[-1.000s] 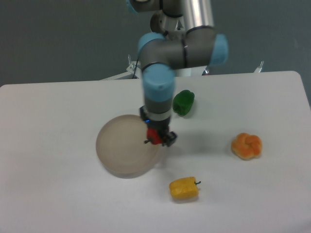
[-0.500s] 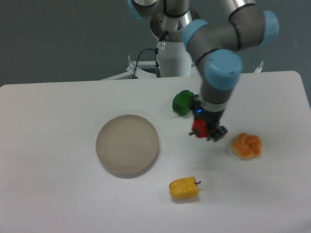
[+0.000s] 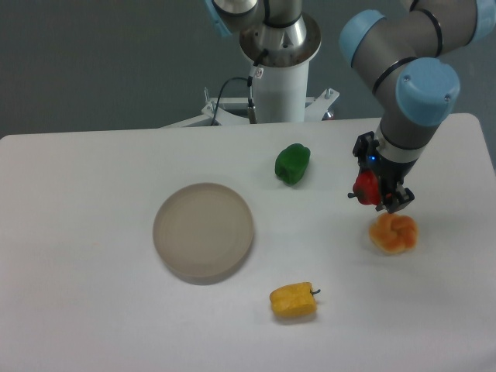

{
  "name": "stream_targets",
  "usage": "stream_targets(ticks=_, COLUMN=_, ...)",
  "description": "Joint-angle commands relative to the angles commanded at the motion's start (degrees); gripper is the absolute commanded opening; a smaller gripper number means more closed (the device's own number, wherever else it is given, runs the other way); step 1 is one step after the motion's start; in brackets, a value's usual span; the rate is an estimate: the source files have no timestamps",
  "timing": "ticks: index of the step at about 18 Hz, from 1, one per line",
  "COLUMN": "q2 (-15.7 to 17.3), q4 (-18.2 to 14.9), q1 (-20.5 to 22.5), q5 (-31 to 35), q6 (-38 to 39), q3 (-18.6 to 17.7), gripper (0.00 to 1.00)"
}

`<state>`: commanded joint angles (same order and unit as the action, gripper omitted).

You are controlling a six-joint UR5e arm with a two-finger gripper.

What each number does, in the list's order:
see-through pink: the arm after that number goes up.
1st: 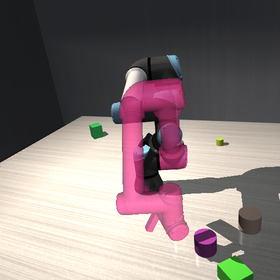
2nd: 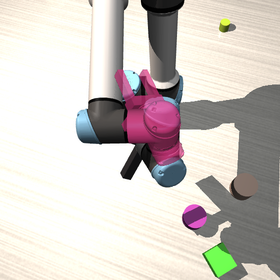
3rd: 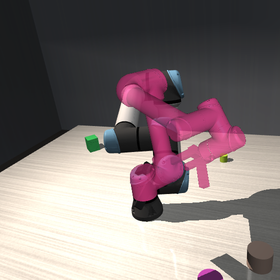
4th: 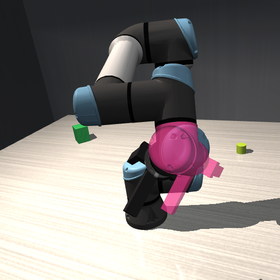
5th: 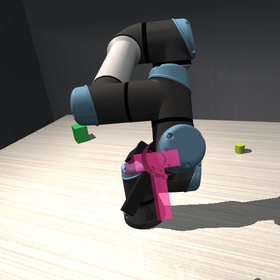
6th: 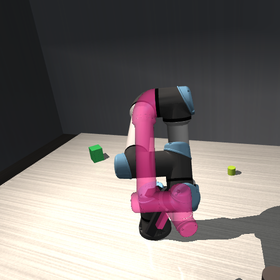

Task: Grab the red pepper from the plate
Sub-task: 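Lift the red pepper off the plate and carry it toward the orange object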

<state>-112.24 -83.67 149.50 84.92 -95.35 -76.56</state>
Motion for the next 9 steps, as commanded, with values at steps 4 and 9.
stream_targets(ticks=4, q2=0.1, q4=0.1, q1=0.4, q5=-0.5, q6=-0.3, q3=-0.4, gripper=0.25)
stream_targets(ticks=9, q2=0.3, q4=0.1, q1=0.6, q5=0.8, q6=-0.4, q3=-1.0, gripper=0.26)
